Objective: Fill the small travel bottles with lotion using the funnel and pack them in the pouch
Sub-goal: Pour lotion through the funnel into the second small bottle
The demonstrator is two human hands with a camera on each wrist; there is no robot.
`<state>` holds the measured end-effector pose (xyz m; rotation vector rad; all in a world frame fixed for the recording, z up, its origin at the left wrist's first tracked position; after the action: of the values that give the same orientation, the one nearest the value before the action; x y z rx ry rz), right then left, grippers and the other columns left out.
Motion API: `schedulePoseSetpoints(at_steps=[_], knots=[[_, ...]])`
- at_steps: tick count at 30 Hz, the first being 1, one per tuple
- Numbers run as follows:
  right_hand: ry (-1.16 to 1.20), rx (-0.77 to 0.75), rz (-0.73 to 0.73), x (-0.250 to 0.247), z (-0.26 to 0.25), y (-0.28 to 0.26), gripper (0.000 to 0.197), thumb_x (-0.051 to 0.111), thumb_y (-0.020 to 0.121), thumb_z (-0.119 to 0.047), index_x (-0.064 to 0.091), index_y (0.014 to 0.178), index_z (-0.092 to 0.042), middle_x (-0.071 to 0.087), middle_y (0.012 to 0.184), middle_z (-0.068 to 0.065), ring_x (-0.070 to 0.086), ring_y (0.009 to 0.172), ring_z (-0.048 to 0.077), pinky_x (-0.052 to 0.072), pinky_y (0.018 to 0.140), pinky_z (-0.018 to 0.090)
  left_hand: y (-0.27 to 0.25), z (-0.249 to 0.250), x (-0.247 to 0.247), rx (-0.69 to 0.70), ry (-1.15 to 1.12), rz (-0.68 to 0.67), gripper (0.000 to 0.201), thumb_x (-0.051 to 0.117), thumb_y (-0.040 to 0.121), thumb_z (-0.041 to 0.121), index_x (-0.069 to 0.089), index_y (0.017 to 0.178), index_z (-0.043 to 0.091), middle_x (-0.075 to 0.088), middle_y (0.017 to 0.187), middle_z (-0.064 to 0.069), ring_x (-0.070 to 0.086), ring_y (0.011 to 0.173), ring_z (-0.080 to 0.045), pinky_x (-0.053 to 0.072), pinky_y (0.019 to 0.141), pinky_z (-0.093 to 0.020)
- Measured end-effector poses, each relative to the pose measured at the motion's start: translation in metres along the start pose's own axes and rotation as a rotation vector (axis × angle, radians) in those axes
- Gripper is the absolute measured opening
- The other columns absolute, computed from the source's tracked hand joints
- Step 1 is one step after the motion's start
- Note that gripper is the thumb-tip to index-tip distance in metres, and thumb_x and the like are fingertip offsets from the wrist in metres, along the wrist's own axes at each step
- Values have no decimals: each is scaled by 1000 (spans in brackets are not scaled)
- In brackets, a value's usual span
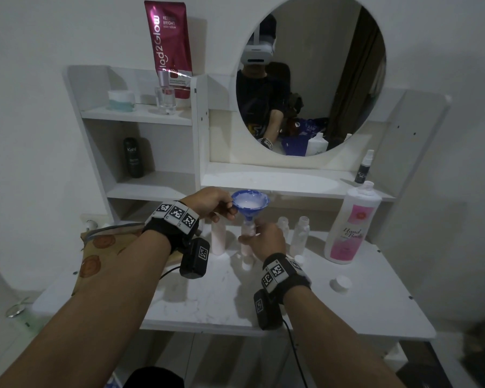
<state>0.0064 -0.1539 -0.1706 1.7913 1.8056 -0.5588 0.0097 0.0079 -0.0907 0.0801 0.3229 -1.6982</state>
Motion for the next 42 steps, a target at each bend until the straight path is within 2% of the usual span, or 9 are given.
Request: schedulePoseSetpoints(at_steps=[8,12,15,19,30,42], knots=[[-16,12,-2,1,1,2,35,80,77,-31,68,108,-20,71,92,2,66,87,22,45,73,29,0,4,0,-2,32,-16,27,39,91,6,49,67,10,66,61,-1,66,58,-13,32,46,-22],[-18,7,-7,0,1,2,34,79,78,-30,68,108,-20,72,95,3,65,87,22,43,73,28,-1,6,0,3,43,-18,26,39,91,6,50,68,10,65,65,-3,66,59,-13,33,45,-21],[-28,4,-9,-1,2,2,32,79,79,-30,67,106,-19,71,92,2,62,82,19,42,72,28,-1,6,1,4,48,-24,26,39,91,6,50,69,10,65,67,-4,66,59,-13,33,46,-22],[-24,14,-10,0,2,3,32,79,78,-30,67,106,-20,72,94,3,66,88,23,48,76,31,-1,7,0,5,38,-21,25,40,90,6,51,69,10,65,66,-3,66,60,-13,33,48,-23],[-46,14,-15,-1,4,5,35,78,80,-31,66,110,-19,65,86,-2,60,81,18,40,71,27,-2,11,0,13,3,-7,25,41,89,3,55,69,9,64,63,-2,65,56,-12,33,48,-23],[3,38,-11,-2,5,4,34,79,79,-29,67,108,-17,66,86,-2,64,85,20,42,73,28,-3,15,-1,22,-22,-1,28,41,91,4,53,66,9,65,60,-3,66,55,-13,34,51,-24]])
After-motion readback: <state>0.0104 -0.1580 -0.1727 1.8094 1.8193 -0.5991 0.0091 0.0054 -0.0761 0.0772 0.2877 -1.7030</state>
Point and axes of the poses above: each hand's wrist, its own y-axis towards the middle knuckle, its own x-axis out of the palm, z = x × y, the point moved 4 cm from there along y, towards the middle knuckle
